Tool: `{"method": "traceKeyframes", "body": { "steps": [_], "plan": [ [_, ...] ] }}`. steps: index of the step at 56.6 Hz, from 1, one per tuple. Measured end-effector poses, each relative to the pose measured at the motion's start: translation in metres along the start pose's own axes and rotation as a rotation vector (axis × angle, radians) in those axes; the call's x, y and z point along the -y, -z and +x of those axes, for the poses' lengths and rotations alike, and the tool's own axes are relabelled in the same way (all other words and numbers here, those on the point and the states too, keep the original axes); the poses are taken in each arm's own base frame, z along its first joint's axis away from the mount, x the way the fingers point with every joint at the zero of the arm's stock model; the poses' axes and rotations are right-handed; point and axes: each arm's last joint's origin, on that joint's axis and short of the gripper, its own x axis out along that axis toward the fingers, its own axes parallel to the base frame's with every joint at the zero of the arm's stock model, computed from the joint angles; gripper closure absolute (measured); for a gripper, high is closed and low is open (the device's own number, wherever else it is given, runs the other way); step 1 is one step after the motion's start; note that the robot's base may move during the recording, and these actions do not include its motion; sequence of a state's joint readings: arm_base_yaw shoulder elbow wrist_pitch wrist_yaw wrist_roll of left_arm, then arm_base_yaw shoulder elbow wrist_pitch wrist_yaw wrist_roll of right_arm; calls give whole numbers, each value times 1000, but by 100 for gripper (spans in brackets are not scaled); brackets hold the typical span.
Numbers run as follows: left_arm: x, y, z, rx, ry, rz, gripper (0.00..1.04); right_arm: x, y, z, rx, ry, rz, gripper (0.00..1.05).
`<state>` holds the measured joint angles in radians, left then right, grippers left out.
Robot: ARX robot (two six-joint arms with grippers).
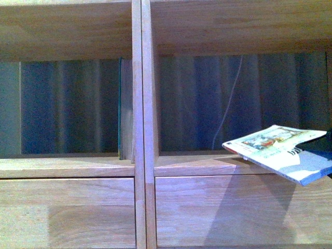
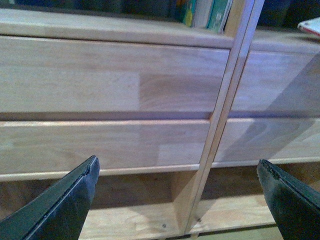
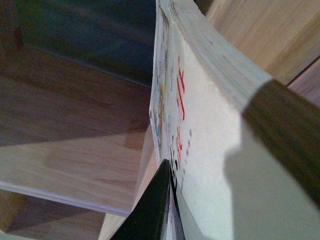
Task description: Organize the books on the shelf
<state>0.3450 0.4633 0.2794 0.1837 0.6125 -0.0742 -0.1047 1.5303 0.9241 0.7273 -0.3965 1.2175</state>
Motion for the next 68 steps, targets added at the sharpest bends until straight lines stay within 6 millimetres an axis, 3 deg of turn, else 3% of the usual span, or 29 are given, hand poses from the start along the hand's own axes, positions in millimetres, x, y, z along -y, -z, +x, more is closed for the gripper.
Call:
{"method": "traceKeyframes", "body": {
  "steps": [11, 21, 28, 37, 55, 68],
  "plan": [
    [-14, -44, 41, 11, 105, -190, 7, -23, -2, -10, -24, -96, -7, 88],
    [-15, -71, 88, -13, 204, -369, 7, -43, 12, -24, -74, -193, -15, 88],
    [-4, -82, 120, -55, 295, -482, 7, -48, 27, -31, -113, -231, -7, 88],
    [32, -92, 153, -103, 425, -592, 7, -53, 47, -37, -170, -280, 28, 88],
    [81, -81, 185, -158, 612, -784, 7, -80, 63, -59, -221, -418, 54, 88],
    [98, -88, 185, -96, 748, -865, 7, -77, 66, -66, -225, -424, 75, 88]
  ]
}}
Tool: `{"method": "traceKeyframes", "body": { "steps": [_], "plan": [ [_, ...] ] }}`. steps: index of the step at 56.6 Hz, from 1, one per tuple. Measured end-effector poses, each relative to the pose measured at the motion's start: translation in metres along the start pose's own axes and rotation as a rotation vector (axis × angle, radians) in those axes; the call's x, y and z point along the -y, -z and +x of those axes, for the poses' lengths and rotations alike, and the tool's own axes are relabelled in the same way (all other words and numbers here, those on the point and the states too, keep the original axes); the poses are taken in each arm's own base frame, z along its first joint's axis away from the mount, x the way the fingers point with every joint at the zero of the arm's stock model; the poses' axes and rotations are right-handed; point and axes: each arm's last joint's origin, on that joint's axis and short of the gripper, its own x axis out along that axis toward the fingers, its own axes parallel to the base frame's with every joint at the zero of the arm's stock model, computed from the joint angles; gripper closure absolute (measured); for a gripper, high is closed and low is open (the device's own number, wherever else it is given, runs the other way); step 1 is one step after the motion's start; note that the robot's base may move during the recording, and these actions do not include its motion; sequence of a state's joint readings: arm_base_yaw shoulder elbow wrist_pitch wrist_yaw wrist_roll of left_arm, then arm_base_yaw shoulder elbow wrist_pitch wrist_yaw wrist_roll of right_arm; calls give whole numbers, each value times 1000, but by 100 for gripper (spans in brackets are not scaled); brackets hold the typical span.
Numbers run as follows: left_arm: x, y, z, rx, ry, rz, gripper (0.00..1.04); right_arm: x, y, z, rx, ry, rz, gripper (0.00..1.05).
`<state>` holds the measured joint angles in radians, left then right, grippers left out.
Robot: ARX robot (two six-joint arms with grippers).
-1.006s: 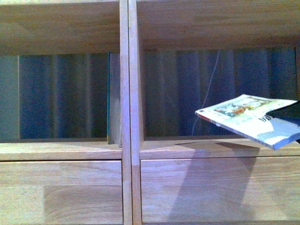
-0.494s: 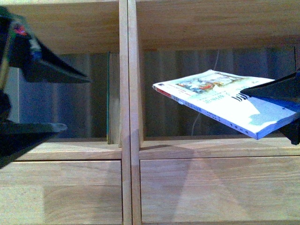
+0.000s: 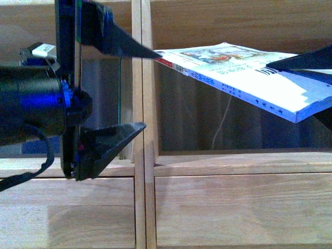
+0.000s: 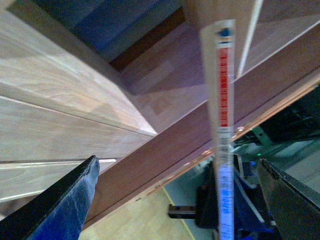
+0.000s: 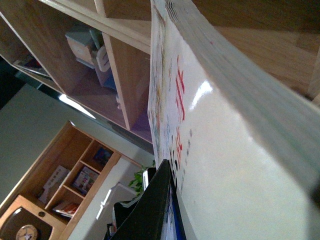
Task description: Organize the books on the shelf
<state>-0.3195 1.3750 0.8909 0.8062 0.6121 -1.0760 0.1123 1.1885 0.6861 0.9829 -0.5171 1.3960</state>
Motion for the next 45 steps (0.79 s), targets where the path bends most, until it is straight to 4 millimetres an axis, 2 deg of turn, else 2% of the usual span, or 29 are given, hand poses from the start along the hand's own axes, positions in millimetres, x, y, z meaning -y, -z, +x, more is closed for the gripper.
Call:
{"method": "traceKeyframes", "body": {
  "steps": [10, 21, 36, 45],
  "plan": [
    [12, 7, -3, -20, 56, 7, 7, 10, -11, 0, 18, 16, -8, 88],
    [15, 8, -4, -25, 56, 6, 7, 15, -20, 0, 45, 25, 16, 88],
    [12, 6, -1, -21, 51, -21, 7, -3, 1, 5, -37, -60, 34, 88],
    [9, 5, 3, -18, 51, -43, 7, -4, 13, 2, -66, -66, 64, 88]
  ]
}}
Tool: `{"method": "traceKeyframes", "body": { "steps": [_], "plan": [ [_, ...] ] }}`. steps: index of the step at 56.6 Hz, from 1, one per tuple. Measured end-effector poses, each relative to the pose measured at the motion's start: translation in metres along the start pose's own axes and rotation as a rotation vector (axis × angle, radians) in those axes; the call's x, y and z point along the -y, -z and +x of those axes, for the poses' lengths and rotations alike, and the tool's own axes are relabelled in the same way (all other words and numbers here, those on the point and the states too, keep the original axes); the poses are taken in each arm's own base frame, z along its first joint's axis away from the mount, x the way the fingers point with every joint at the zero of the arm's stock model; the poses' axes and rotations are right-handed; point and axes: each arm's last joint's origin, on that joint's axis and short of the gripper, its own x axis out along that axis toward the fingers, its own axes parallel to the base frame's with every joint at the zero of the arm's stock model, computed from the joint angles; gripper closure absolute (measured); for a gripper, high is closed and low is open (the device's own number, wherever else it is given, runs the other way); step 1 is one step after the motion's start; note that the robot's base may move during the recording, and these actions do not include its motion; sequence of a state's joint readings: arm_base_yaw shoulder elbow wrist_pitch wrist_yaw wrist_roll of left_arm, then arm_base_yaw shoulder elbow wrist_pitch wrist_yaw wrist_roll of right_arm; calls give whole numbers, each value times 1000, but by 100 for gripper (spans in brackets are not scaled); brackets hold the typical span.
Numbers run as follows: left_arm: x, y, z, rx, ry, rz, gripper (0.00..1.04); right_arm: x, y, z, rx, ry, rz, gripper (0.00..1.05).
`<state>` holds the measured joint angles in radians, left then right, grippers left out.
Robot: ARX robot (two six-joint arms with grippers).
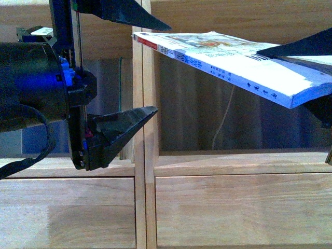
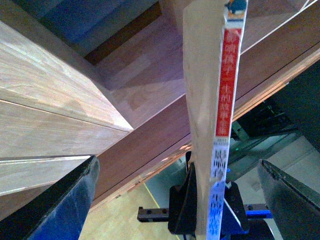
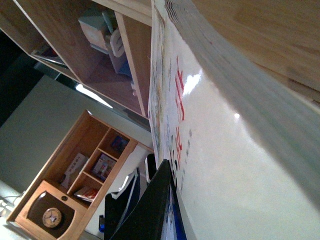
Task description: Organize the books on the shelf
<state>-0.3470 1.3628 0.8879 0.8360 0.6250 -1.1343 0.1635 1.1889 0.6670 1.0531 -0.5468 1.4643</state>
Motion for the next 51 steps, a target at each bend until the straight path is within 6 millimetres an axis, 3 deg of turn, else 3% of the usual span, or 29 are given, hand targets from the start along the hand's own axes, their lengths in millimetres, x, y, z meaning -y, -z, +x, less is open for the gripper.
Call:
{"method": "traceKeyframes", "body": {
  "steps": [15, 29, 51],
  "plan": [
    [2, -7, 11, 7, -2, -18, 7, 7, 9, -5, -19, 11, 23, 88],
    [-1, -1, 21, -33, -36, -33, 8, 5, 11, -7, -25, 0, 21, 88],
    [0, 3, 24, -50, -36, 2, 61, 8, 15, -10, -55, 4, 31, 88]
  ]
}}
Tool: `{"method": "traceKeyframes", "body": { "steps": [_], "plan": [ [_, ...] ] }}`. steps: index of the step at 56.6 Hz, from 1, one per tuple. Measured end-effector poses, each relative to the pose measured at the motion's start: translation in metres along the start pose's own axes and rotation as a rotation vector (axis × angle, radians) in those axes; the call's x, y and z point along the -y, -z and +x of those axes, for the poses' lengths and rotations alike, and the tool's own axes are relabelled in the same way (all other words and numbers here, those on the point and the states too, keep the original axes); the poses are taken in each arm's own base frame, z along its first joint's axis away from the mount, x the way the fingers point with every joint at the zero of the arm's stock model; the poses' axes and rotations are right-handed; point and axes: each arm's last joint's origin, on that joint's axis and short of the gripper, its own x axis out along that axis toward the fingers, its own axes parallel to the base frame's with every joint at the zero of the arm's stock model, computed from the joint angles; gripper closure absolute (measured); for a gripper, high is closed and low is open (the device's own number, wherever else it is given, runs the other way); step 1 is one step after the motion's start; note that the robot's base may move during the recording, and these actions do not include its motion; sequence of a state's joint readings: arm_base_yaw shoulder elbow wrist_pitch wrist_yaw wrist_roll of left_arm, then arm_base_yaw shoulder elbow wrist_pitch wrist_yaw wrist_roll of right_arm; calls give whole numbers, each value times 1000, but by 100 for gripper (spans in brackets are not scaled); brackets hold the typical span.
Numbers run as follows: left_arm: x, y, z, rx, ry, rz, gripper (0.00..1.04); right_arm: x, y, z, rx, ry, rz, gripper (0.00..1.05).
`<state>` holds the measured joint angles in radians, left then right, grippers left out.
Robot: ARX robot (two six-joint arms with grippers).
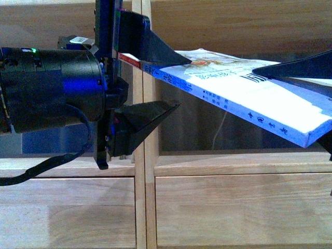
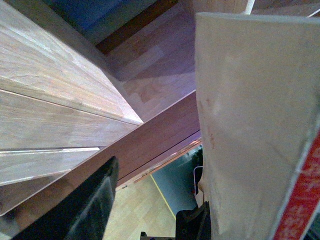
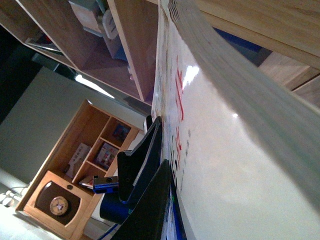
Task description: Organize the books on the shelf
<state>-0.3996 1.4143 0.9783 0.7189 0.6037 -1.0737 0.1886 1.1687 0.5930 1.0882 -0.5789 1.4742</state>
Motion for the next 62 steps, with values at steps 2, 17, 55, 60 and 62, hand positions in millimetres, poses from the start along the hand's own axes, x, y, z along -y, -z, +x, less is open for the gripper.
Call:
{"method": "traceKeyframes", "body": {
  "steps": [2, 17, 55, 60, 62],
  "plan": [
    [1, 0, 0, -1, 6, 4, 67, 0, 1, 0, -6, -3, 0, 88],
    [7, -1, 0, 2, 45, 25, 96, 0, 5, 1, -27, -15, -1, 75],
    [25, -34, -58, 166, -59, 238, 98, 15, -45, -27, 46, 104, -159, 7],
    [22, -45, -72, 211, -130, 285, 98, 14, -63, -38, 90, 171, -246, 7],
    [19, -51, -78, 237, -180, 311, 98, 13, -70, -42, 105, 206, -283, 7]
  ]
}}
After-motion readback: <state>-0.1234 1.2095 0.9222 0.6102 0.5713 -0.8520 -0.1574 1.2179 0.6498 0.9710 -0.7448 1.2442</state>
